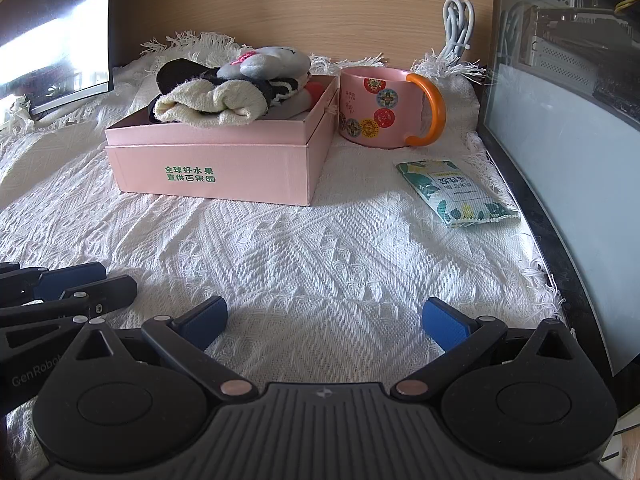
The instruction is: Organize soft objects
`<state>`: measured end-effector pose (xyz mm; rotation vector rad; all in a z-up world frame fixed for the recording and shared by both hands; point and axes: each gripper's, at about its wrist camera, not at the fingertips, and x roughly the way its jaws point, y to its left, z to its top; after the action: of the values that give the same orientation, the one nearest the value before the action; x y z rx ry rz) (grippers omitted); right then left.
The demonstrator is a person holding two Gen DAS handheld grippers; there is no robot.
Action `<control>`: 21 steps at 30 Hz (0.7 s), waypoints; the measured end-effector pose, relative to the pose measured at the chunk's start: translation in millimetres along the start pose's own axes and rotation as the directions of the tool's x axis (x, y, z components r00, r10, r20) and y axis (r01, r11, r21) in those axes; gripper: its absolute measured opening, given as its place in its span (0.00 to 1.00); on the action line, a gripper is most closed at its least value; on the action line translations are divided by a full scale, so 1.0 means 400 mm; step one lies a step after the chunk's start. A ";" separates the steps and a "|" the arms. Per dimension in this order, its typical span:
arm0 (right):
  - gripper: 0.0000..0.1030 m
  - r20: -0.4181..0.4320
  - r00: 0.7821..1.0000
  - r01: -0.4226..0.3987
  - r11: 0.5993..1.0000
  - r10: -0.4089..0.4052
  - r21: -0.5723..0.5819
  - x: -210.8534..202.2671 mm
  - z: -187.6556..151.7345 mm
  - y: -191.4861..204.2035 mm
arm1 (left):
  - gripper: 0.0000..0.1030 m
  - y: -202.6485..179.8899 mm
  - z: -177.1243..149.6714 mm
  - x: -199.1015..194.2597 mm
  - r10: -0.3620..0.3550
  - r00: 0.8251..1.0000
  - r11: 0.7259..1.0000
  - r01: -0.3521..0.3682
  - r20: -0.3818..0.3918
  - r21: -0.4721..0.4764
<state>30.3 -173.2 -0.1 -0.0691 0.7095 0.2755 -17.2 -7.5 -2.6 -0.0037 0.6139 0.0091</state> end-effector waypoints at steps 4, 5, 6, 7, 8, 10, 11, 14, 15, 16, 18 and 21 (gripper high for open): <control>1.00 0.000 1.000 0.000 1.000 0.000 0.000 0.000 0.000 0.001 | 0.28 -0.001 0.000 0.000 0.001 1.000 1.000 -0.001 0.000 0.001; 1.00 0.000 1.000 0.000 1.000 0.000 0.000 0.000 0.000 0.001 | 0.28 0.000 0.000 0.000 0.001 1.000 1.000 -0.001 0.000 -0.001; 1.00 0.000 1.000 0.000 1.000 0.000 0.000 0.000 0.000 0.001 | 0.28 -0.001 0.000 0.000 0.000 1.000 1.000 0.000 0.000 -0.001; 1.00 0.000 1.000 0.000 1.000 0.000 0.000 0.000 0.000 0.001 | 0.28 -0.001 0.000 0.000 0.001 1.000 1.000 -0.001 0.000 -0.001; 1.00 0.000 1.000 0.000 1.000 0.000 0.000 0.000 0.000 0.001 | 0.28 0.000 0.000 0.000 0.001 1.000 1.000 -0.001 0.000 -0.001; 1.00 0.000 1.000 0.000 1.000 0.000 0.000 0.000 0.000 0.001 | 0.28 -0.001 0.000 0.001 0.001 1.000 1.000 -0.001 0.000 -0.001; 1.00 0.000 1.000 0.000 1.000 0.000 0.000 0.000 0.000 0.001 | 0.28 0.000 0.000 0.001 0.002 1.000 1.000 -0.002 0.000 -0.001; 1.00 0.000 1.000 0.000 1.000 0.000 0.000 0.000 0.000 0.001 | 0.28 -0.001 0.000 0.002 0.003 1.000 1.000 -0.003 0.000 -0.002; 1.00 0.000 1.000 0.000 1.000 0.000 0.000 0.000 0.000 0.001 | 0.28 -0.002 0.000 0.002 0.004 1.000 1.000 -0.004 0.000 -0.002; 1.00 0.000 1.000 0.000 1.000 0.000 0.000 0.000 0.000 0.001 | 0.28 -0.001 0.000 0.002 0.003 1.000 1.000 -0.003 0.000 0.000; 1.00 0.000 1.000 0.000 1.000 0.000 0.000 0.000 0.000 0.001 | 0.28 -0.001 0.000 0.002 0.002 1.000 1.000 -0.002 -0.001 0.000; 1.00 0.000 1.000 0.000 1.000 0.000 0.000 0.000 0.000 0.001 | 0.28 -0.001 0.001 0.003 -0.001 1.000 1.000 0.001 -0.002 -0.002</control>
<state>30.1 -172.8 -0.2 -0.0693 0.7096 0.2760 -16.1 -8.0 -2.9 -0.0057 0.6163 0.0089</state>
